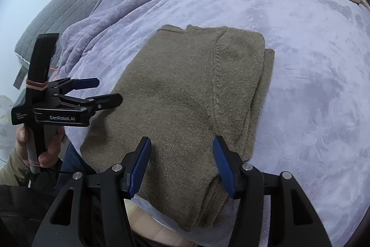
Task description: Fold small clothes
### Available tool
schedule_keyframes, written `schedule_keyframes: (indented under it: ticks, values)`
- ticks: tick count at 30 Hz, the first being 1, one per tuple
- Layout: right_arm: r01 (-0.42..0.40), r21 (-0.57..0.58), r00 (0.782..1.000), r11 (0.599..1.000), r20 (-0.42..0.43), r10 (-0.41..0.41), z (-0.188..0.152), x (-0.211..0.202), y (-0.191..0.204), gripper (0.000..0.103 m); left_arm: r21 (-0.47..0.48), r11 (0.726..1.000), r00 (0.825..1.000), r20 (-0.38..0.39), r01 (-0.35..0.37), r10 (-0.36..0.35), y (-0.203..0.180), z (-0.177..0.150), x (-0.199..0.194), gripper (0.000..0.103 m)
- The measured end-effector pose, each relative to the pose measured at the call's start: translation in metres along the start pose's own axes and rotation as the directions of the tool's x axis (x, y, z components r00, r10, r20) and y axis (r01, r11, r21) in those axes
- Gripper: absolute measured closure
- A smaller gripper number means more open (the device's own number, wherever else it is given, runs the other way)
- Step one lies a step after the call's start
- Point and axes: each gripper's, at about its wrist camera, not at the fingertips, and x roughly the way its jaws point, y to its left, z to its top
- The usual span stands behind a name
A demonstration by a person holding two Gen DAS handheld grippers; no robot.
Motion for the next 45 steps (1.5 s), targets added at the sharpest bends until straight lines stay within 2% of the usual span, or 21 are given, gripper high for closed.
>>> schedule_keyframes:
  ticks: [5, 7, 9, 11, 13, 18, 20, 23, 28, 34, 37, 42, 45]
  values:
    - [0.034, -0.049, 0.997, 0.998, 0.071, -0.03, 0.04, -0.001, 0.0, 0.037, 0.041, 0.997, 0.997, 0.026, -0.072, 0.071, -0.023, 0.032, 0.004, 0.0]
    - [0.046, -0.037, 0.998, 0.998, 0.046, -0.044, 0.055, 0.017, -0.012, 0.037, 0.037, 0.995, 0.995, 0.016, -0.096, 0.096, -0.028, 0.042, 0.015, 0.0]
    - [0.028, 0.005, 1.0, 1.0, -0.014, -0.028, 0.061, 0.037, -0.03, 0.037, 0.045, 0.991, 0.991, -0.044, -0.126, 0.128, -0.031, 0.046, 0.036, 0.0]
    - [-0.005, 0.041, 0.999, 0.999, -0.045, 0.006, 0.061, 0.05, -0.043, 0.037, 0.044, 0.992, 0.989, -0.084, -0.116, 0.12, -0.031, 0.046, 0.052, 0.0]
    - [-0.006, 0.042, 0.999, 0.999, -0.042, 0.008, 0.063, 0.049, -0.044, 0.037, 0.037, 0.993, 0.99, -0.079, -0.114, 0.116, -0.031, 0.047, 0.049, 0.0]
    - [0.01, -0.004, 1.0, 1.0, 0.008, -0.01, 0.05, 0.011, -0.017, 0.036, 0.051, 0.99, 0.99, -0.055, -0.129, 0.131, -0.039, 0.042, 0.023, 0.0]
    - [0.06, -0.061, 0.998, 0.996, 0.01, -0.059, 0.042, -0.002, 0.001, 0.032, 0.049, 0.99, 0.99, -0.045, -0.134, 0.136, -0.041, 0.038, 0.009, 0.0]
    - [0.117, -0.136, 0.993, 0.984, 0.006, -0.118, 0.025, -0.018, 0.025, 0.032, 0.045, 0.99, 0.99, -0.042, -0.136, 0.138, -0.045, 0.033, -0.007, 0.0]
    - [0.213, -0.163, 0.974, 0.963, -0.044, -0.223, 0.01, -0.026, 0.05, 0.032, 0.039, 0.994, 0.993, -0.06, -0.103, 0.105, -0.052, 0.02, -0.022, 0.0]
    - [0.283, -0.173, 0.953, 0.944, -0.061, -0.297, 0.0, -0.033, 0.062, 0.032, -0.031, 0.999, 1.0, -0.003, -0.011, 0.011, -0.053, 0.002, -0.046, 0.0]
    - [0.321, -0.183, 0.94, 0.929, -0.057, -0.336, 0.0, -0.033, 0.065, 0.032, -0.01, 0.995, 0.995, -0.01, -0.104, 0.104, -0.06, 0.0, -0.046, 0.0]
    - [0.351, -0.201, 0.928, 0.914, -0.054, -0.368, 0.004, -0.033, 0.066, 0.032, -0.025, 0.992, 0.992, -0.011, -0.124, 0.124, -0.059, 0.002, -0.049, 0.0]
    - [0.348, -0.199, 0.929, 0.916, -0.056, -0.365, 0.005, -0.034, 0.066, 0.032, -0.035, 0.989, 0.989, -0.015, -0.145, 0.144, -0.057, 0.003, -0.05, 0.0]
